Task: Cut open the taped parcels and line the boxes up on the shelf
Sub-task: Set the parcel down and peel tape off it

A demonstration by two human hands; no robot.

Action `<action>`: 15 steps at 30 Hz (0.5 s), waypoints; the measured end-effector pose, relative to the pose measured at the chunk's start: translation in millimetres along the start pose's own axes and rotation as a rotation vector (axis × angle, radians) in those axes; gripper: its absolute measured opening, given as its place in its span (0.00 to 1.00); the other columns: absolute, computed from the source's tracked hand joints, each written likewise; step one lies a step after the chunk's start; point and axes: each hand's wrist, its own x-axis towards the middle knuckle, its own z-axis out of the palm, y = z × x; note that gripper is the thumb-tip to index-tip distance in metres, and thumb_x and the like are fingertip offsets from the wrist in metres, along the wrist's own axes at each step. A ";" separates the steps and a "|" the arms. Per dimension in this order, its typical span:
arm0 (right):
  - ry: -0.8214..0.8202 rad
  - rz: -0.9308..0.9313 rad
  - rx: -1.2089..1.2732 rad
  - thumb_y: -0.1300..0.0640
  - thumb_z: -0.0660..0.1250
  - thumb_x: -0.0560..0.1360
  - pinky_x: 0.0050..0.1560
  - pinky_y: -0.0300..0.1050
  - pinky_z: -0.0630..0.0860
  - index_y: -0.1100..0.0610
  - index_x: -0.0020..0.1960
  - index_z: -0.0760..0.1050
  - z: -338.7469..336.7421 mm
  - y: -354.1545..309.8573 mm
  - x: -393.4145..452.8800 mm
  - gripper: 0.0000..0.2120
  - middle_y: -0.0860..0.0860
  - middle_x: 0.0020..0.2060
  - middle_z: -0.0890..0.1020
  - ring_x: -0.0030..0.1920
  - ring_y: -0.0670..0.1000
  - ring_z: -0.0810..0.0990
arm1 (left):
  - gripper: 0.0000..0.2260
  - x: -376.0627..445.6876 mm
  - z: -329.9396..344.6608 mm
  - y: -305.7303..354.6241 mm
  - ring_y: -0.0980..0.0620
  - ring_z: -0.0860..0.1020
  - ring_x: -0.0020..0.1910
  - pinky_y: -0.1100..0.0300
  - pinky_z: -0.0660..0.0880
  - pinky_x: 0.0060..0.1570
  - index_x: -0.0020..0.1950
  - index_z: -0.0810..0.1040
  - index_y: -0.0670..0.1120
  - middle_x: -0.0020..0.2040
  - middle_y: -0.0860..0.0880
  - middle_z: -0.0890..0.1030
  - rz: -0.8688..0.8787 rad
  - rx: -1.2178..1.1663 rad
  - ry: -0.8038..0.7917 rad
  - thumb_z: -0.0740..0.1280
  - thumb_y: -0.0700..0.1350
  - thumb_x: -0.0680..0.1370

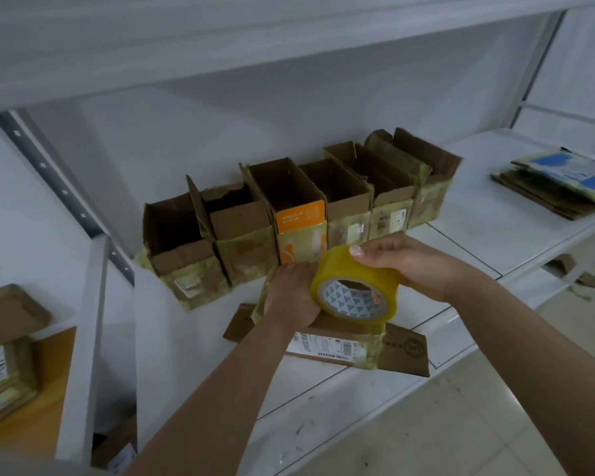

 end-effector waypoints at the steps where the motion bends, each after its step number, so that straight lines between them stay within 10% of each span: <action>1: 0.035 0.002 -0.047 0.35 0.70 0.61 0.60 0.54 0.78 0.61 0.53 0.83 0.5 -3.1 -0.8 0.33 0.56 0.47 0.86 0.50 0.56 0.85 | 0.14 2.1 0.8 0.0 0.42 0.71 0.64 0.56 0.60 0.62 0.62 0.75 0.43 0.61 0.43 0.77 -0.002 0.035 -0.004 0.61 0.49 0.81; 6: 0.220 0.055 -0.506 0.29 0.71 0.59 0.30 0.36 0.75 0.60 0.34 0.81 -34.8 -7.5 -21.2 0.31 0.52 0.28 0.82 0.29 0.48 0.82 | 0.35 4.0 -2.4 6.0 0.44 0.72 0.59 0.52 0.64 0.62 0.58 0.75 0.46 0.56 0.45 0.79 -0.007 0.068 -0.010 0.35 0.63 0.78; 15: 0.294 0.392 -0.569 0.35 0.73 0.67 0.37 0.47 0.77 0.61 0.29 0.76 -36.5 84.0 -28.7 0.28 0.54 0.23 0.76 0.27 0.53 0.78 | 0.44 11.8 5.3 2.6 0.46 0.69 0.63 0.51 0.64 0.59 0.61 0.72 0.53 0.61 0.50 0.75 -0.057 0.139 -0.088 0.44 0.82 0.61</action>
